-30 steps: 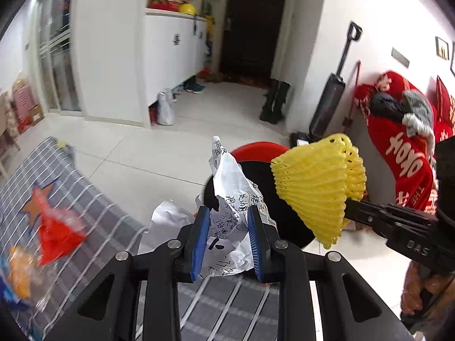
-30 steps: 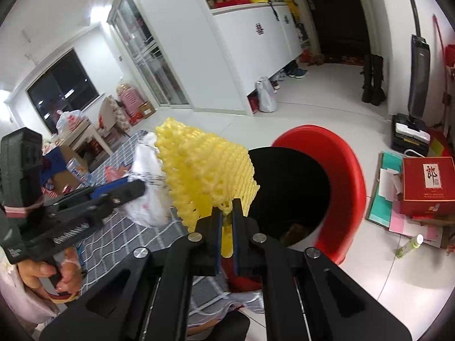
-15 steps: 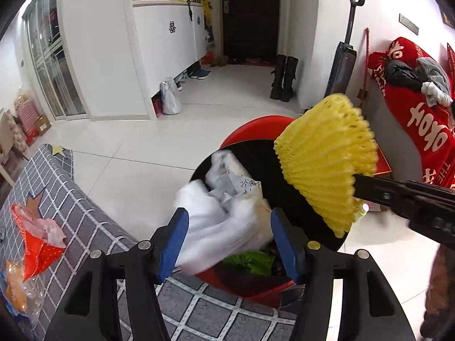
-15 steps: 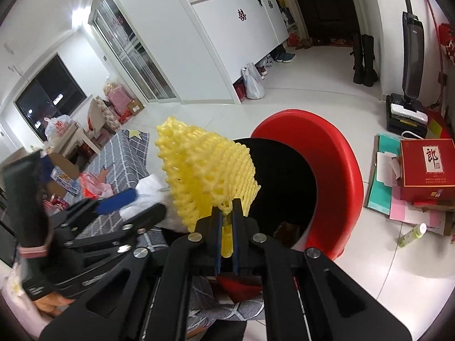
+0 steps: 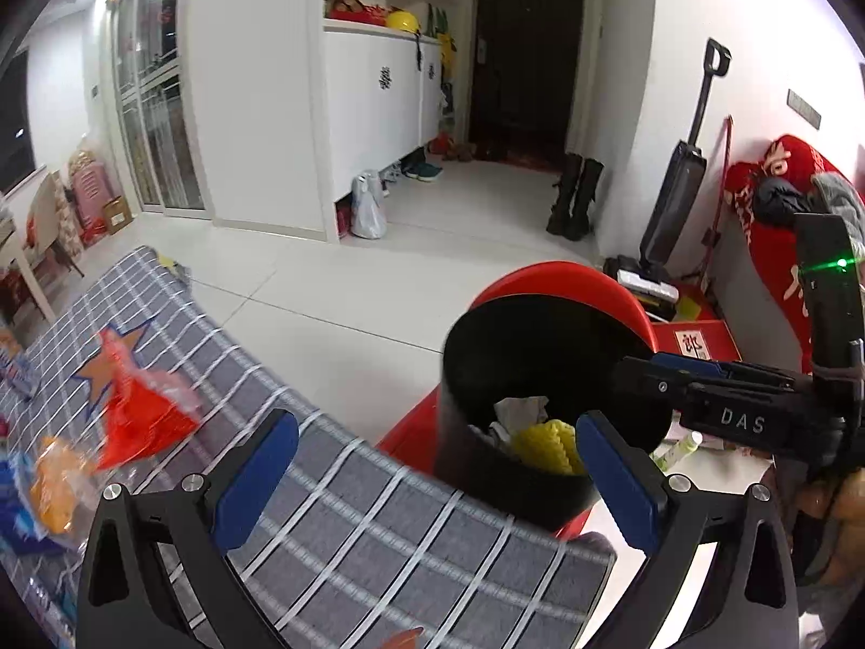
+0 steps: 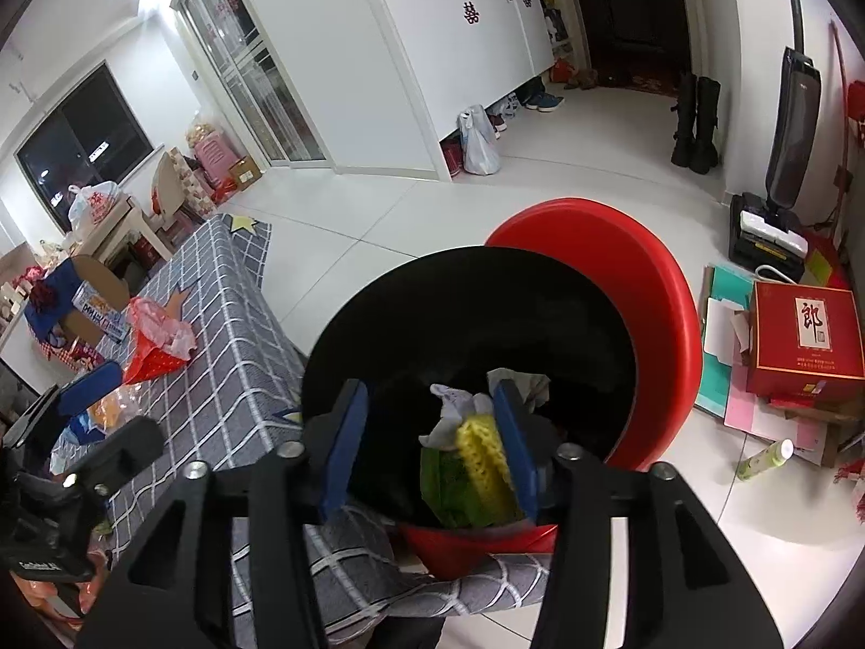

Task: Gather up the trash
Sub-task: 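Return both tools to the table toward the drink pouch and pink box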

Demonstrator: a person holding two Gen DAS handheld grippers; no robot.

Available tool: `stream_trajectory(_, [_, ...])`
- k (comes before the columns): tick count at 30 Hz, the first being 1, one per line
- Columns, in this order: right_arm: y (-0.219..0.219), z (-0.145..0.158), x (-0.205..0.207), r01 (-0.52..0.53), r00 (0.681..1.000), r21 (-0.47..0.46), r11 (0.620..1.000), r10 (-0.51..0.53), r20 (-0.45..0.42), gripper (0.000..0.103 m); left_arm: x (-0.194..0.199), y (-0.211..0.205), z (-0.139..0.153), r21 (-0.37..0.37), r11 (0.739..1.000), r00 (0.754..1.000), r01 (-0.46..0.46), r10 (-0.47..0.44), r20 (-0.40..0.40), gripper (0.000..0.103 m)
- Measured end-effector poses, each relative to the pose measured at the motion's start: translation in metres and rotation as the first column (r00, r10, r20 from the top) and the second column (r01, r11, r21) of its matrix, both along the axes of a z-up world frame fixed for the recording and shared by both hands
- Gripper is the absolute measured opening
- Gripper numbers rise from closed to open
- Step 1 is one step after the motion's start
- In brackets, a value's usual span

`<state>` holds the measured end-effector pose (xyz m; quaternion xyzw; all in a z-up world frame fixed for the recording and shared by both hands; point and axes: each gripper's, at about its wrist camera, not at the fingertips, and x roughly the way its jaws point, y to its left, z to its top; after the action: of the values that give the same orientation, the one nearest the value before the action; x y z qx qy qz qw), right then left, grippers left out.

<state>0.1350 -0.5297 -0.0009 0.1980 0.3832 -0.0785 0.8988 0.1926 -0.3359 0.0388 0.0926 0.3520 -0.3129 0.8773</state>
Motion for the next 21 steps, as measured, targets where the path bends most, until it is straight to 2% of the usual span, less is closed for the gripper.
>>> stream_trajectory(5, [0.028,0.009,-0.001,-0.049,0.999,0.000,0.999,0.049,0.007,0.064,-0.012,0.057,0.004,-0.027,0.998,0.998,-0.055,0.055,-0.007,0.103])
stream_trajectory(9, [0.062,0.017,-0.001,-0.103,0.995,-0.003,0.995,0.103,0.012,0.069,-0.018,0.112,-0.001,-0.015,0.991,0.991,-0.132,0.131,-0.028,0.103])
stream_trajectory(11, [0.077,0.018,-0.001,-0.128,0.992,-0.005,0.992,0.128,0.013,0.069,-0.020,0.144,-0.005,0.000,0.982,0.981,-0.191,0.191,-0.038,0.103])
stream_trajectory(13, [0.096,0.020,0.000,-0.163,0.987,-0.008,0.987,0.163,0.010,0.069,-0.021,0.182,-0.012,0.016,0.961,0.960,-0.276,0.277,-0.043,0.103])
stream_trajectory(16, [0.124,0.020,0.001,-0.212,0.977,-0.015,0.977,0.212,0.001,0.069,-0.021,0.231,-0.020,0.030,0.922,0.919,-0.387,0.388,-0.066,0.103])
stream_trajectory(19, [0.157,0.018,0.005,-0.269,0.963,-0.023,0.963,0.269,-0.016,0.069,-0.018,0.288,-0.031,0.028,0.852,0.845,-0.522,0.522,-0.114,0.103])
stream_trajectory(21, [0.183,0.017,0.008,-0.313,0.950,-0.034,0.949,0.312,-0.027,0.069,-0.015,0.330,-0.038,0.025,0.787,0.775,-0.616,0.612,-0.154,0.103])
